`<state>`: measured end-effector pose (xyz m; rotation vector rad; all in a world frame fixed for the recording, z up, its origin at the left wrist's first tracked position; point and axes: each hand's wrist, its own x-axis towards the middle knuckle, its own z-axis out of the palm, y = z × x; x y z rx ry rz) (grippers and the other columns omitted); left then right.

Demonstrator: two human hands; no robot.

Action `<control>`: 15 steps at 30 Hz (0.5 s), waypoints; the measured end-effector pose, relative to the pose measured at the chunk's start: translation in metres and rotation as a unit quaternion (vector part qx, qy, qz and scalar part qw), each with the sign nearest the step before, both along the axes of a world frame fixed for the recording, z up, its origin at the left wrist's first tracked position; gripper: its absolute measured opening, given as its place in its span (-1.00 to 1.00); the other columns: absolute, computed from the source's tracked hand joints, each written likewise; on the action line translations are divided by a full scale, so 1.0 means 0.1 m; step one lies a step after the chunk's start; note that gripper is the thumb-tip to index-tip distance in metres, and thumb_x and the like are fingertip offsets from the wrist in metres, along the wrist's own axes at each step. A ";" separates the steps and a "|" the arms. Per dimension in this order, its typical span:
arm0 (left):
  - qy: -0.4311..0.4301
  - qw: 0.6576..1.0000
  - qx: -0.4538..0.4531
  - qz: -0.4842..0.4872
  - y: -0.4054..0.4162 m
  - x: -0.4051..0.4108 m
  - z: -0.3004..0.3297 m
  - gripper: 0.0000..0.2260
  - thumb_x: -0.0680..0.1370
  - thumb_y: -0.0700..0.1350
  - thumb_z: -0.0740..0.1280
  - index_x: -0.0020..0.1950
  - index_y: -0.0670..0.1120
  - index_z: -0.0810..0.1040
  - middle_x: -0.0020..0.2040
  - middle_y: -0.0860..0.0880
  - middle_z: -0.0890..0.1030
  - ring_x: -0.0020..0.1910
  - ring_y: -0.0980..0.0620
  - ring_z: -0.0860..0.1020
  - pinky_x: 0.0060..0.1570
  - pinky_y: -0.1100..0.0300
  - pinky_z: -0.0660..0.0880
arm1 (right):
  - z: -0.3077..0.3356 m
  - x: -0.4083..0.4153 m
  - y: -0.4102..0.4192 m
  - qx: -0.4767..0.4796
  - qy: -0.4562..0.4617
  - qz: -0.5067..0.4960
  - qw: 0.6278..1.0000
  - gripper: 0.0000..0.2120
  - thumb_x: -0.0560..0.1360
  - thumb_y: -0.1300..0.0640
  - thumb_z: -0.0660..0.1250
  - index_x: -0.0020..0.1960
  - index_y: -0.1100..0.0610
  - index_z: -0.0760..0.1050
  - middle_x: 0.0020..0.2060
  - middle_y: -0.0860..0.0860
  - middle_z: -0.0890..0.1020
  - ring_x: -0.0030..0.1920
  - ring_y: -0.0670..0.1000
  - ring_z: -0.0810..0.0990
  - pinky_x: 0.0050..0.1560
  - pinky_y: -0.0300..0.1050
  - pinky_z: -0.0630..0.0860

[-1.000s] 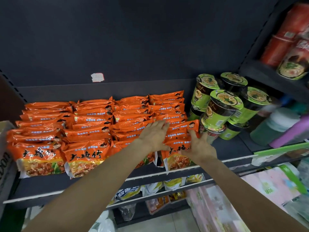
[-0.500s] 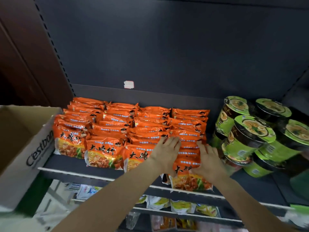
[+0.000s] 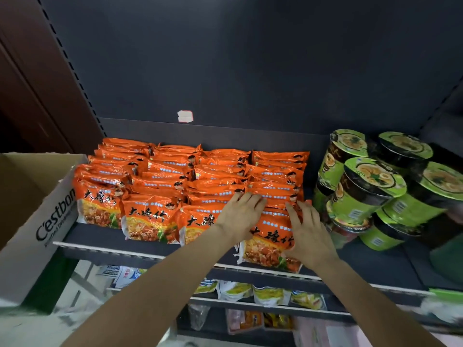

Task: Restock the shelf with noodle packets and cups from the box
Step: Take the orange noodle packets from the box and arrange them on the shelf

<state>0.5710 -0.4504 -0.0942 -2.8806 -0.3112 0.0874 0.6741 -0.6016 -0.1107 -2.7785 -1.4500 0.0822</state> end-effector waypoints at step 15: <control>-0.030 0.997 -0.066 -0.005 -0.03 -0.18 -0.03 -0.16 0.47 0.23 0.29 0.55 -0.13 -0.05 0.54 -0.10 0.08 0.48 -0.06 0.13 0.45 0.03 -0.02 | -0.05 -0.02 0.02 0.020 0.058 0.018 0.998 0.13 0.33 -0.22 0.44 0.53 0.13 -0.28 0.49 0.11 -0.06 0.51 0.11 -0.17 0.50 0.00 0.00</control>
